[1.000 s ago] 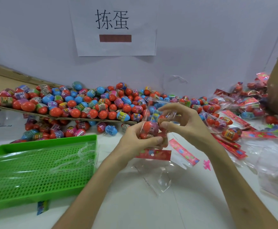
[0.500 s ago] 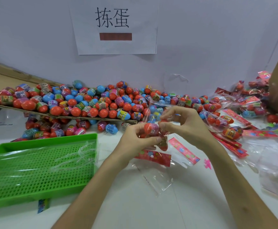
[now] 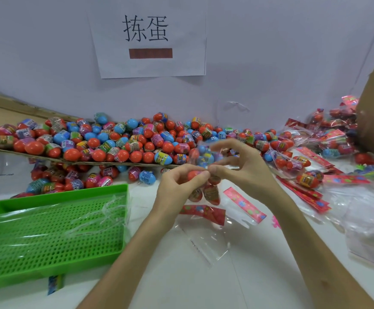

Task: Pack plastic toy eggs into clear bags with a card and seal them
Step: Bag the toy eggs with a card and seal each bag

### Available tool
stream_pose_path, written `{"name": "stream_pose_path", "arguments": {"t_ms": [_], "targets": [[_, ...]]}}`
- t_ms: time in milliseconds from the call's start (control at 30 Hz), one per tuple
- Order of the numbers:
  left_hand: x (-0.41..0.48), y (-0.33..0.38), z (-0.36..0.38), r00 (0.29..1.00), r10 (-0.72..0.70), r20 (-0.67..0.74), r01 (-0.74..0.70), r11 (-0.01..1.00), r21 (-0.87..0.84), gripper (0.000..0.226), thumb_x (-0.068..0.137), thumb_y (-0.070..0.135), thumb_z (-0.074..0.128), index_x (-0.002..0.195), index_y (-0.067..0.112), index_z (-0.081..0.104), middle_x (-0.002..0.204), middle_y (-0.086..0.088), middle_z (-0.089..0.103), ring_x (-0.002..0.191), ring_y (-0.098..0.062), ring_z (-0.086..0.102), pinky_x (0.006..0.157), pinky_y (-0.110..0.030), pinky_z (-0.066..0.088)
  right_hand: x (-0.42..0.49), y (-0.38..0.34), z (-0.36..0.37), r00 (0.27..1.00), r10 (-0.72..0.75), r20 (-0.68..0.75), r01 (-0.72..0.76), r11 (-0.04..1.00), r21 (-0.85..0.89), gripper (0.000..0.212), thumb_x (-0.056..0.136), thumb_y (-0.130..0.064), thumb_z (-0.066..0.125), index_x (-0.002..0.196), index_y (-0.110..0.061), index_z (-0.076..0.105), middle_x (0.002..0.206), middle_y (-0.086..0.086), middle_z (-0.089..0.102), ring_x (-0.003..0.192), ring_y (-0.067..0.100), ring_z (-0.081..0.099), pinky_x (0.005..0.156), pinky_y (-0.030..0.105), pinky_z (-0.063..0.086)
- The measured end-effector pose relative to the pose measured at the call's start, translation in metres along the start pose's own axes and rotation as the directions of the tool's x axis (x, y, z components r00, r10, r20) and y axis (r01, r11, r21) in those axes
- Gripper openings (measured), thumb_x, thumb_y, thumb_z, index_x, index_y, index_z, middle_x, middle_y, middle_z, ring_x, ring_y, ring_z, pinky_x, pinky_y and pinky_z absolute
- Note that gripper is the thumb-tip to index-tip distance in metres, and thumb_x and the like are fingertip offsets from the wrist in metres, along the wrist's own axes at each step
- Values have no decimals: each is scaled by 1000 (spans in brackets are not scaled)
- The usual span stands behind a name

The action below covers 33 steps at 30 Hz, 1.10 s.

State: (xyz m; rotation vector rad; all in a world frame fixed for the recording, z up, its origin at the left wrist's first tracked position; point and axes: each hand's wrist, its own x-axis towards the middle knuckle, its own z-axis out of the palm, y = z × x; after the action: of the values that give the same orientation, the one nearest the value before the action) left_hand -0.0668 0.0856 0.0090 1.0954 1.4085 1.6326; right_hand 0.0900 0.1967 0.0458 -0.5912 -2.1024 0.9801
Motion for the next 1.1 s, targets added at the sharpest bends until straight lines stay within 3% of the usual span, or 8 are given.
{"name": "stream_pose_path", "arguments": {"t_ms": [100, 267, 400, 567, 700, 800, 900, 1100], "targets": [[3, -1, -3, 997, -32, -68, 27, 997, -77, 8, 88, 19, 81, 86, 27, 79, 84, -6, 74, 77, -19, 69, 62, -28, 56, 2, -5, 6, 987, 73, -141, -49, 985, 167, 60, 87, -27, 81, 135, -41, 47, 122, -10, 64, 91, 19, 75, 74, 32, 63], [1, 1, 0, 997, -12, -72, 5, 996, -90, 14, 84, 28, 81, 98, 28, 78, 89, 0, 77, 79, -13, 72, 63, -25, 55, 3, -2, 13, 964, 236, -120, -194, 939, 285, 8, 94, -19, 73, 101, -16, 73, 91, 2, 75, 85, 21, 74, 70, 33, 62], [0, 5, 6, 993, -8, -118, -8, 990, -139, 35, 85, 48, 69, 113, 27, 76, 100, 5, 79, 91, -15, 76, 68, -27, 60, 3, -4, 13, 959, 239, -152, -181, 930, 320, 10, 96, -13, 68, 90, -16, 76, 82, 2, 76, 79, 19, 74, 67, 31, 61], [2, 0, 2, 969, 27, -246, -68, 985, -157, 15, 96, 17, 71, 108, 18, 80, 103, -3, 80, 103, -24, 75, 87, -35, 61, 2, -8, 15, 962, 231, -148, -175, 931, 320, 13, 96, -11, 68, 89, -17, 76, 84, 4, 76, 80, 18, 73, 61, 27, 58], [4, 0, -2, 957, 31, -289, -81, 983, -163, 14, 88, 20, 81, 101, 19, 80, 98, -13, 78, 100, -41, 71, 92, -56, 59, 2, -11, 18, 963, 228, -146, -175, 935, 308, 16, 97, -9, 65, 91, -18, 76, 83, 0, 77, 81, 18, 74, 63, 27, 59], [3, 7, 1, 957, 5, -290, -71, 973, -219, 40, 79, 41, 81, 112, 22, 71, 90, -2, 80, 92, -21, 77, 84, -39, 59, 1, -12, 18, 962, 225, -158, -164, 931, 325, 16, 98, -8, 64, 91, -18, 75, 82, 1, 77, 79, 17, 74, 63, 26, 59], [3, 12, 3, 960, -14, -278, -53, 971, -232, 48, 83, 57, 68, 116, 23, 65, 100, 1, 81, 86, -15, 77, 68, -23, 57, 1, -11, 18, 957, 230, -177, -159, 927, 341, 17, 97, -7, 64, 91, -17, 76, 82, 3, 76, 79, 19, 74, 63, 27, 59], [5, 8, -2, 946, -7, -323, -69, 972, -223, 13, 103, 22, 61, 103, 11, 66, 105, -3, 80, 96, -21, 77, 69, -22, 59, 1, -10, 19, 949, 252, -191, -173, 920, 351, 16, 98, -8, 64, 91, -17, 76, 82, 3, 76, 78, 17, 74, 62, 25, 58]]}}
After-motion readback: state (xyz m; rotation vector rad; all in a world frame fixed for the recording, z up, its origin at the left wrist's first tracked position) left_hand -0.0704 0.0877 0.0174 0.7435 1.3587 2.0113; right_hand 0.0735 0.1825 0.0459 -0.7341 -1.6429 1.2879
